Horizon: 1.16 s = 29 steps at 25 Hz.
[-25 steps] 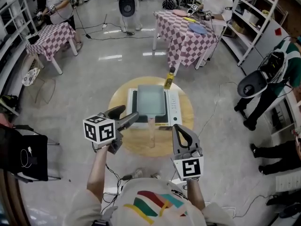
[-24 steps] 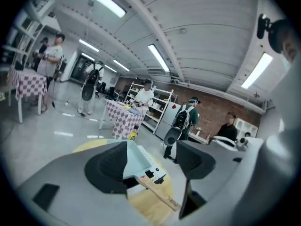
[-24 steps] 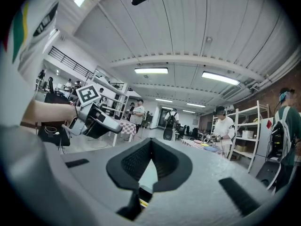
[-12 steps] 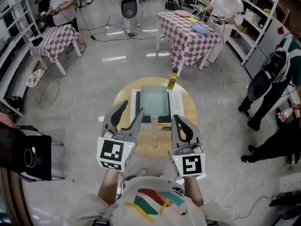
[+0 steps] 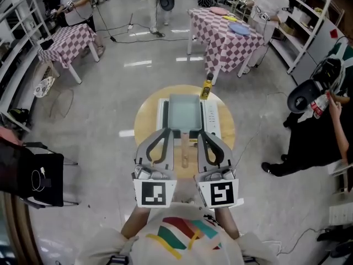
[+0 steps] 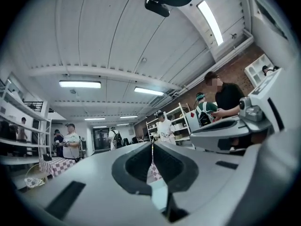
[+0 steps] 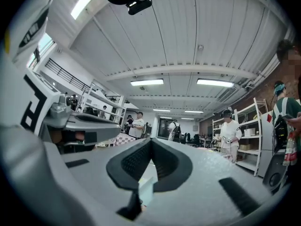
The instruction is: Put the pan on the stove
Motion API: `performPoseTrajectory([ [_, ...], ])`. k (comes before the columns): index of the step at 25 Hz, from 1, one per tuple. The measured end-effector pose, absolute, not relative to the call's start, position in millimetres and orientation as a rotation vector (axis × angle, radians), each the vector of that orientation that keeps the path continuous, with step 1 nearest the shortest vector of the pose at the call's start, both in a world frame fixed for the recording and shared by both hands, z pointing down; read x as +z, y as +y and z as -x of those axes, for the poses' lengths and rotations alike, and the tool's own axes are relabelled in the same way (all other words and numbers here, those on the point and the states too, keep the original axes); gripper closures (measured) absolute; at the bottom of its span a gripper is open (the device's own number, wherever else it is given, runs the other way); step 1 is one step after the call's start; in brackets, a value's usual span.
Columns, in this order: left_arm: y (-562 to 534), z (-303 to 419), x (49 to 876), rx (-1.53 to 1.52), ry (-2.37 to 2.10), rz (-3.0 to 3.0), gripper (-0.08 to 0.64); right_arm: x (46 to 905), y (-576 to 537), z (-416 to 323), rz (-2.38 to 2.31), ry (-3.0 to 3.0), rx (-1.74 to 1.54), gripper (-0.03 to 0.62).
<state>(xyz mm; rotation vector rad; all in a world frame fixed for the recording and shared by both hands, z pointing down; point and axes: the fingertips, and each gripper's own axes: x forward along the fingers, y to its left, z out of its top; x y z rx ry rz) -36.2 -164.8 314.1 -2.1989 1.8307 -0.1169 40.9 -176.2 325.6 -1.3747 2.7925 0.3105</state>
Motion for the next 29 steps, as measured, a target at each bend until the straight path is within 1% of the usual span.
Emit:
performPoseTrajectory([
  [4,-159.9,25.3,322.2,-0.061,1.811,2.219,0.551,331.1,-171.0,-34.0,1.340,2.829,0.303,0.594],
  [9,-162.1,22.4,330.5,-0.025,1.843,2.281,0.551,339.7,-169.0,-32.8,1.407,2.839,0.338,0.594],
  [14,-166.8,18.2,331.6,-0.071,1.820,2.275,0.554,340.6,-174.2,-38.4,1.404,2.833,0.279,0.594],
  [20,-164.1,24.9,336.6,-0.007,1.861,2.317,0.554,348.4,-171.7,-34.2,1.399,2.855,0.244,0.594],
  [29,-169.1,26.2,336.0,-0.038,1.894,2.326,0.552,344.2,-173.0,-35.8,1.399,2.869,0.216,0.594],
])
